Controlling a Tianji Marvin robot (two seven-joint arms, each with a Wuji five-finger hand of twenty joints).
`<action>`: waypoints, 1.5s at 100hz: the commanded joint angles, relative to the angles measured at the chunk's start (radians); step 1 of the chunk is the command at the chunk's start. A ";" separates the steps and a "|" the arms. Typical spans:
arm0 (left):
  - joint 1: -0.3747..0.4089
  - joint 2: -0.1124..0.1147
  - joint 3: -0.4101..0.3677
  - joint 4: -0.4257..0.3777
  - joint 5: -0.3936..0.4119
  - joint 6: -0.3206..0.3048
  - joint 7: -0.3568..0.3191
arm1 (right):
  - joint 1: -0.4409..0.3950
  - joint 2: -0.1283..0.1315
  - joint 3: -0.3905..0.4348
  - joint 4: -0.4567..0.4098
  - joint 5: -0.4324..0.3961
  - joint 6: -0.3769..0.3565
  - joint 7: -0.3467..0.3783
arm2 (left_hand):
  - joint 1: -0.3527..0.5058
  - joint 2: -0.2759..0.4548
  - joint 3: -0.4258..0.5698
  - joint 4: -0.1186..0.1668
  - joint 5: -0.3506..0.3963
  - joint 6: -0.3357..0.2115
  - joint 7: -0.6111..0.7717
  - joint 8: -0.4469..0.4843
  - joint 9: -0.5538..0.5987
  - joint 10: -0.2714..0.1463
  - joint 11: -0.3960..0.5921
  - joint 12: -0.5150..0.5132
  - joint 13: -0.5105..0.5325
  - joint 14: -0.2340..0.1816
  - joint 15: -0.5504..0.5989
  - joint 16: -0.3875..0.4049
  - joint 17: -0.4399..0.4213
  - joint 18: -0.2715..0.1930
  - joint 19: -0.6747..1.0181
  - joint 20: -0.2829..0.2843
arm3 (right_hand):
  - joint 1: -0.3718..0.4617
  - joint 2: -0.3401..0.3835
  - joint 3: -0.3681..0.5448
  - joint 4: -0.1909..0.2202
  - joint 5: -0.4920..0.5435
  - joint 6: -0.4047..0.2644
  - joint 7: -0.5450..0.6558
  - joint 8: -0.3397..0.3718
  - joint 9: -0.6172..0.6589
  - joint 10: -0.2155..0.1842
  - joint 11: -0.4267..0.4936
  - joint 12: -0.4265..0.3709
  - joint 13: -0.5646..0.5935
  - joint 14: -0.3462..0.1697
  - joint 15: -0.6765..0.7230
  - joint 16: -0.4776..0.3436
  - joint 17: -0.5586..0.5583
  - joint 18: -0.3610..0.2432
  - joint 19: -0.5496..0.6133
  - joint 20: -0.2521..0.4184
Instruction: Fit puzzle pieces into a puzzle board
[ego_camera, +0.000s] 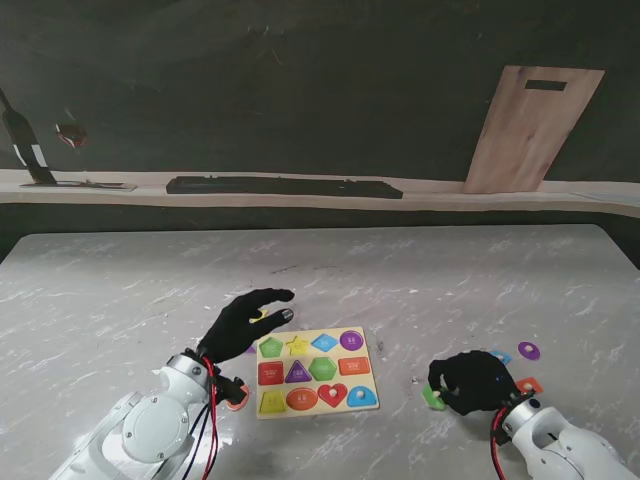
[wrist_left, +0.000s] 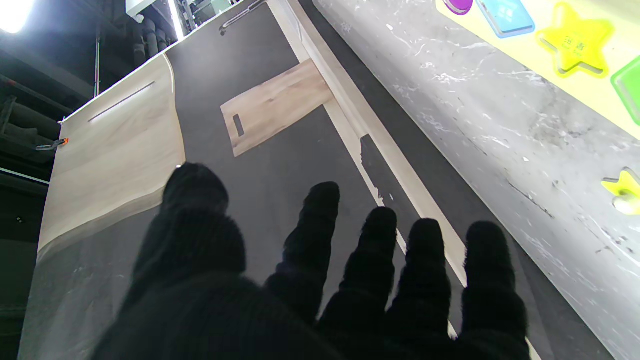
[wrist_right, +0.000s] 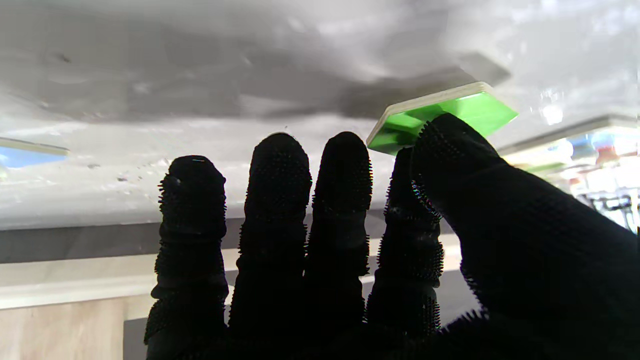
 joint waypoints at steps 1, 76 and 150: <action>0.006 0.000 -0.002 -0.006 -0.002 0.001 0.001 | 0.010 -0.014 -0.017 -0.032 0.013 -0.001 -0.009 | 0.006 0.027 -0.030 -0.012 0.016 -0.028 -0.013 -0.005 0.002 -0.016 -0.009 -0.010 0.025 -0.019 -0.020 0.004 -0.012 0.008 0.001 0.011 | 0.047 0.012 0.034 0.025 0.074 -0.019 0.046 0.027 0.031 0.025 0.024 0.007 0.036 0.012 0.036 0.018 0.017 0.025 0.044 0.026; 0.016 -0.002 -0.026 -0.014 0.002 0.008 0.011 | 0.407 -0.069 -0.507 0.078 0.237 0.136 0.041 | 0.006 0.028 -0.030 -0.012 0.017 -0.026 -0.013 -0.005 0.001 -0.016 -0.010 -0.010 0.025 -0.017 -0.020 0.005 -0.011 0.009 0.001 0.012 | 0.046 -0.011 0.051 0.035 0.091 0.024 0.033 0.039 0.034 0.066 0.112 0.062 0.059 0.017 0.196 0.086 0.026 0.041 0.155 0.080; -0.002 -0.002 -0.029 0.008 -0.007 0.016 0.000 | 0.611 -0.088 -0.786 0.273 0.258 0.140 0.034 | 0.006 0.027 -0.030 -0.012 0.016 -0.028 -0.013 -0.004 0.001 -0.016 -0.009 -0.010 0.024 -0.018 -0.020 0.005 -0.013 0.007 0.000 0.012 | 0.042 0.000 0.045 0.038 0.082 0.006 0.034 0.046 0.023 0.056 0.117 0.073 0.052 0.004 0.197 0.093 0.024 0.030 0.145 0.084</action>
